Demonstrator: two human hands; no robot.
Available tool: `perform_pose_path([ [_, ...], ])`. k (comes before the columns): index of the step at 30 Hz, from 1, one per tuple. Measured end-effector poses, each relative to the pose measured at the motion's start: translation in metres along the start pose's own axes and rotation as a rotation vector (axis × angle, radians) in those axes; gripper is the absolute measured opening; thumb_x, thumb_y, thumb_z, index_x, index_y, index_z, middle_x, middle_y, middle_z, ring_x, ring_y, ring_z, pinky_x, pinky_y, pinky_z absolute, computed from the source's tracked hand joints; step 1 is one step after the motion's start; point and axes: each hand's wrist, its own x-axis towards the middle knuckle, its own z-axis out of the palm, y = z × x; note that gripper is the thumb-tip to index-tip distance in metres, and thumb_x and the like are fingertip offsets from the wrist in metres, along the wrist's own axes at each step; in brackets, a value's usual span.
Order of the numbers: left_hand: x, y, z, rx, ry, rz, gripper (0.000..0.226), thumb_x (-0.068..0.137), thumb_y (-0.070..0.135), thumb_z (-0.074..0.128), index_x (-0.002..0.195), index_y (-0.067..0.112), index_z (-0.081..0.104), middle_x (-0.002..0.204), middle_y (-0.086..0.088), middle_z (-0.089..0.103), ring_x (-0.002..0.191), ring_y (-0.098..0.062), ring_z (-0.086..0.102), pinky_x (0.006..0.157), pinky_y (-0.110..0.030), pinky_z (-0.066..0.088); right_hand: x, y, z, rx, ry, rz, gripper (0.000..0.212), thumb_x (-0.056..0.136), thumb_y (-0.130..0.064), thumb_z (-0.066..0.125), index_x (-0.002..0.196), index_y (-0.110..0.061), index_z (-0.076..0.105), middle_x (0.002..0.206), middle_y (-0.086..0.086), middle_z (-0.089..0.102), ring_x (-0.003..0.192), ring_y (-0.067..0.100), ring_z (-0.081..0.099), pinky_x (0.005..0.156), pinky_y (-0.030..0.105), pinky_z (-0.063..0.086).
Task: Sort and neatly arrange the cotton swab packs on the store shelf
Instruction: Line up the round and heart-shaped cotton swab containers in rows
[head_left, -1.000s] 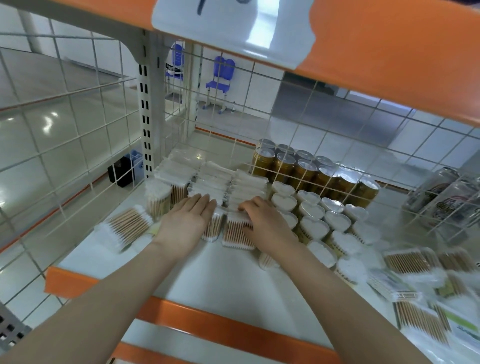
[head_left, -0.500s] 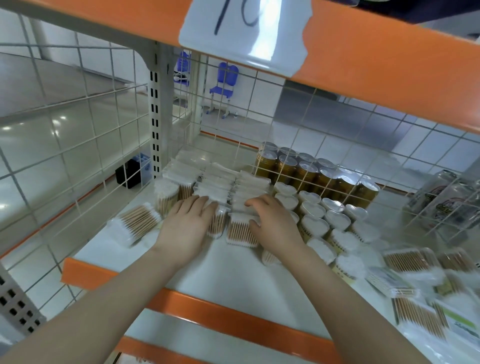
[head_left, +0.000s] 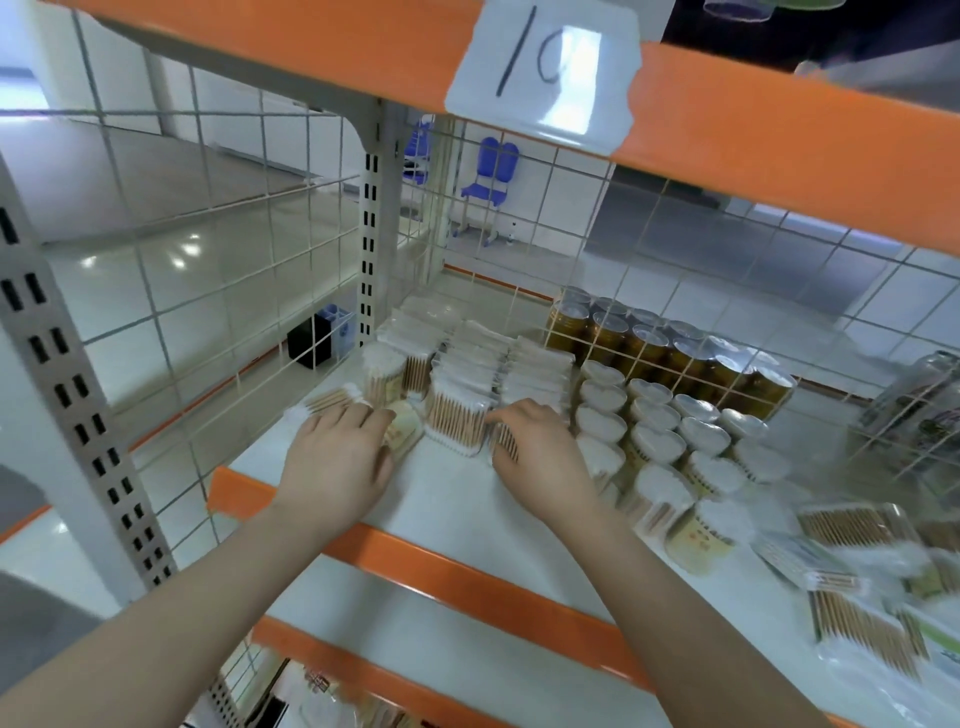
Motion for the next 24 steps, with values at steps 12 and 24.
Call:
perform_pose_path([
  [12, -0.04, -0.019, -0.021, -0.032, -0.131, -0.247, 0.034, 0.087, 0.022, 0.053, 0.12, 0.016, 0.059, 0.112, -0.006, 0.061, 0.104, -0.028, 0.055, 0.08, -0.035, 0.042, 0.012, -0.041, 0.032, 0.082, -0.18, -0.114, 0.053, 0.087, -0.022, 0.058, 0.137, -0.015, 0.042, 0.137, 0.004, 0.044, 0.126, 0.02, 0.038, 0.103, 0.028, 0.03],
  [24, -0.035, -0.023, -0.021, -0.017, -0.248, -0.26, 0.037, 0.093, 0.028, 0.039, 0.128, 0.026, 0.048, 0.122, 0.006, 0.052, 0.114, -0.016, 0.046, 0.086, -0.027, 0.037, 0.042, -0.052, 0.045, -0.002, -0.227, -0.307, 0.063, 0.079, -0.009, 0.062, 0.138, -0.017, 0.042, 0.143, 0.004, 0.04, 0.131, 0.022, 0.033, 0.107, 0.028, 0.022],
])
